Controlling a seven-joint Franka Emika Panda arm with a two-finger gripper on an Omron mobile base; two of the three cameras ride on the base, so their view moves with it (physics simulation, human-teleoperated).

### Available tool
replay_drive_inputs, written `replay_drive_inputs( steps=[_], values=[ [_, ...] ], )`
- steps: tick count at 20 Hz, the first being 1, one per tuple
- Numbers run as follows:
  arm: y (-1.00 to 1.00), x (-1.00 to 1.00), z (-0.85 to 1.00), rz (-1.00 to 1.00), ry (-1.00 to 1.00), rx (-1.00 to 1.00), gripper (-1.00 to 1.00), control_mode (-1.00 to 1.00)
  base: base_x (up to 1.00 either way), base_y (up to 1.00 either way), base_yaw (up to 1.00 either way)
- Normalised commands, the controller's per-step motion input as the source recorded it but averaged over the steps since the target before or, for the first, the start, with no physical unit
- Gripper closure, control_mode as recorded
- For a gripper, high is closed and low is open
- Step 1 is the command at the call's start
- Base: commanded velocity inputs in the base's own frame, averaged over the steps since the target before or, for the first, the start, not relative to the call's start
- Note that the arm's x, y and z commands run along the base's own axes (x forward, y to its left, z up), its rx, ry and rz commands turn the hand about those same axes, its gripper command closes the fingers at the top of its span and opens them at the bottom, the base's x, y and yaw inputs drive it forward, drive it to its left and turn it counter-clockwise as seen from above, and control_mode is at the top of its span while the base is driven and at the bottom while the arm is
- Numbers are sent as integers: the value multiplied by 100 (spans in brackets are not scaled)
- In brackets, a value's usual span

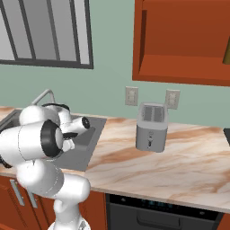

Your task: Pick the onion from the cabinet and place it in the bowl. Then pick the bowl and place it in the sink. Then turn on the sink facuet.

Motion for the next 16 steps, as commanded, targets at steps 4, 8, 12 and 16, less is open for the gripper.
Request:
replay_drive_inputs(
  steps=[4, 8, 12, 16],
  values=[
    [0, 0, 100, -38, 19, 33, -100, -100, 0, 0, 0],
    [0, 3, 99, -32, 30, 39, -100, -100, 0, 0, 0],
    [0, 27, 42, -30, 40, 47, -100, -100, 0, 0, 0],
    [0, 56, 2, -21, 46, 50, -100, -100, 0, 0, 0]
  ],
)
